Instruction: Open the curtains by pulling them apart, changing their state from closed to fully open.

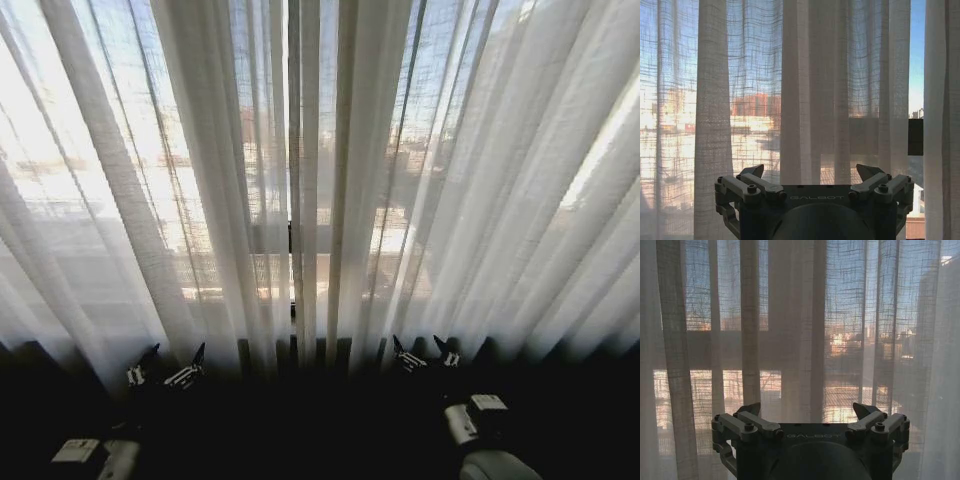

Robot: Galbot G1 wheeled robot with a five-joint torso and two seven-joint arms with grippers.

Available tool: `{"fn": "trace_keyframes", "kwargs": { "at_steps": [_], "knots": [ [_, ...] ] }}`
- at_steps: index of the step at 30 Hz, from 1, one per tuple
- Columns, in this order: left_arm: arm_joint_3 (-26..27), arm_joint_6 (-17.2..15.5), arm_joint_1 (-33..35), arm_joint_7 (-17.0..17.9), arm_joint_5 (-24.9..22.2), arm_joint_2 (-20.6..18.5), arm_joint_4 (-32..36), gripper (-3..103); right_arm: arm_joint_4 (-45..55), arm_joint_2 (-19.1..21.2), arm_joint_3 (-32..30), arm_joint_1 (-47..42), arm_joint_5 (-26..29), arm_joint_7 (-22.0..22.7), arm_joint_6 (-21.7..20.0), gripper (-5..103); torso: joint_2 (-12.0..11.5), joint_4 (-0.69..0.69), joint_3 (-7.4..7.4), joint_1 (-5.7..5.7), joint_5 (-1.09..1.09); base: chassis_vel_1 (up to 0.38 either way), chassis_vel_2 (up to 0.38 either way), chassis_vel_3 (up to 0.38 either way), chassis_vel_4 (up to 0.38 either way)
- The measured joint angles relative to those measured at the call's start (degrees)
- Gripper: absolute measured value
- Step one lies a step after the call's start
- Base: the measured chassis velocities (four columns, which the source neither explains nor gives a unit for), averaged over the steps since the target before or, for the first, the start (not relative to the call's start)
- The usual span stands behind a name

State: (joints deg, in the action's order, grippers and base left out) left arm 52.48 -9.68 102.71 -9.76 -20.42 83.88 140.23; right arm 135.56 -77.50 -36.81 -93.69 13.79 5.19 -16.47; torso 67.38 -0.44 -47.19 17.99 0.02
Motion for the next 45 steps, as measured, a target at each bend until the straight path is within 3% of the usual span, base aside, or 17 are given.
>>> {"fn": "trace_keyframes", "kwargs": {
  "at_steps": [7,13,24,45],
  "knots": [
    [0.21,0.13,0.16,0.01,-0.04,0.15,0.03,100,-0.32,0.19,1.01,0.04,-0.86,-0.19,0.56,100,-0.02,0.01,-0.02,0.09,-0.05,-0.121,0.421,0.136,-0.39],
    [0.25,0.14,0.23,0.0,-0.05,0.5,0.11,100,-1.3,0.56,5.04,1.06,-0.72,-0.41,-0.33,100,-0.03,-0.01,-0.01,0.03,0.03,-0.041,0.032,0.032,-0.027],
    [0.99,-0.51,0.61,0.28,0.03,1.09,1.58,100,-10.04,1.54,15.38,11.42,-0.57,2.06,-1.45,100,-0.02,0.01,-0.02,0.03,-0.02,0.008,-0.048,0.0,0.025],
    [0.53,-1.78,1.26,0.56,1.51,1.36,1.89,100,-26.04,2.02,20.81,28.63,1.49,3.1,-0.28,100,0.0,0.0,0.0,0.01,-0.01,-0.001,0.006,0.002,-0.003]
  ]
}}
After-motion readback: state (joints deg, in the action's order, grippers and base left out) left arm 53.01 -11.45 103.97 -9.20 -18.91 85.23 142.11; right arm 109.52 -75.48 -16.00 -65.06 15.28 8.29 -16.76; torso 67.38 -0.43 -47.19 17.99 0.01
